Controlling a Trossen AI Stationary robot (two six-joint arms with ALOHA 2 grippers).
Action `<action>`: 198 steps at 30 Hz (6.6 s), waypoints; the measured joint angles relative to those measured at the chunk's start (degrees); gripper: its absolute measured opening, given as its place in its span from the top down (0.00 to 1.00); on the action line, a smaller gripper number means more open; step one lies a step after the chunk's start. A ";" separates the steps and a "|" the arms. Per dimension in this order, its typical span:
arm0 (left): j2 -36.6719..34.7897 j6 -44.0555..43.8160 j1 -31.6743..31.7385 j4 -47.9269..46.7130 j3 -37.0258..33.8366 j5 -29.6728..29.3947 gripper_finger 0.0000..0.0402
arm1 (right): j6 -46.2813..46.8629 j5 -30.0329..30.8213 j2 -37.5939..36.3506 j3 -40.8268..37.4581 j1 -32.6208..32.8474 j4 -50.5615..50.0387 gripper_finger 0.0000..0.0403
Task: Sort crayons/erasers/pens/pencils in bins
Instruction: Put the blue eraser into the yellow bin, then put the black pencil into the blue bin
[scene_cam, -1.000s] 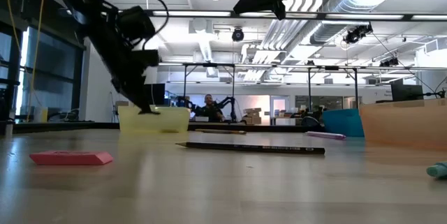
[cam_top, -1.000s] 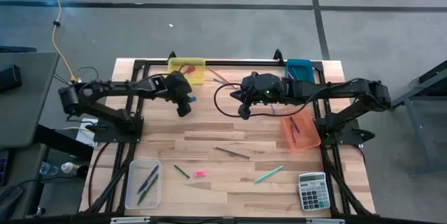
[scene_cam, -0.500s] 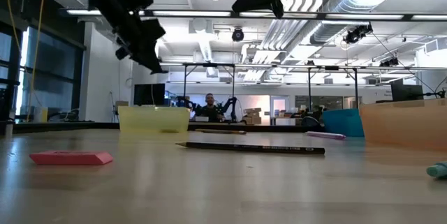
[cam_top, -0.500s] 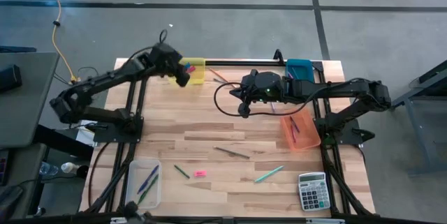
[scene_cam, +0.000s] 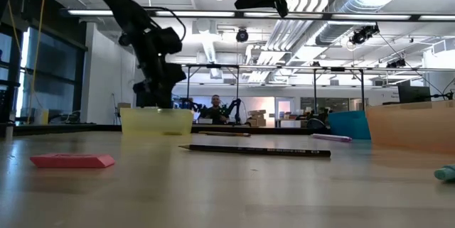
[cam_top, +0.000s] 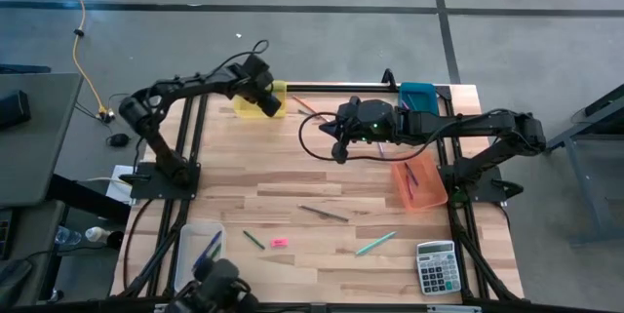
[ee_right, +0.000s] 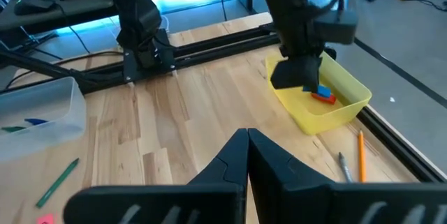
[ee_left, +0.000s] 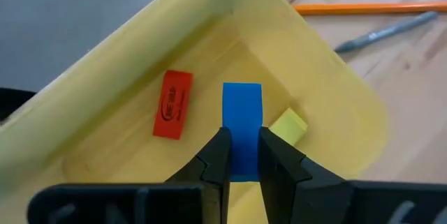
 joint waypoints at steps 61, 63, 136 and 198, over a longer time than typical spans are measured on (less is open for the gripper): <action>-46.38 -11.99 -30.91 32.29 -34.59 -5.11 1.00 | -8.02 -9.23 -1.74 -0.02 -10.44 -7.95 1.00; -46.51 -11.99 -31.72 34.05 -35.52 -5.40 1.00 | -9.41 -9.90 -1.75 -0.02 -11.08 -7.84 1.00; -42.99 -35.96 -71.78 18.98 -40.90 -18.49 1.00 | 31.57 -1.86 39.58 20.20 22.11 -31.12 0.64; -43.03 -29.65 -54.81 24.63 -40.92 -22.12 1.00 | 3.30 2.32 1.62 8.34 -42.59 -59.68 0.96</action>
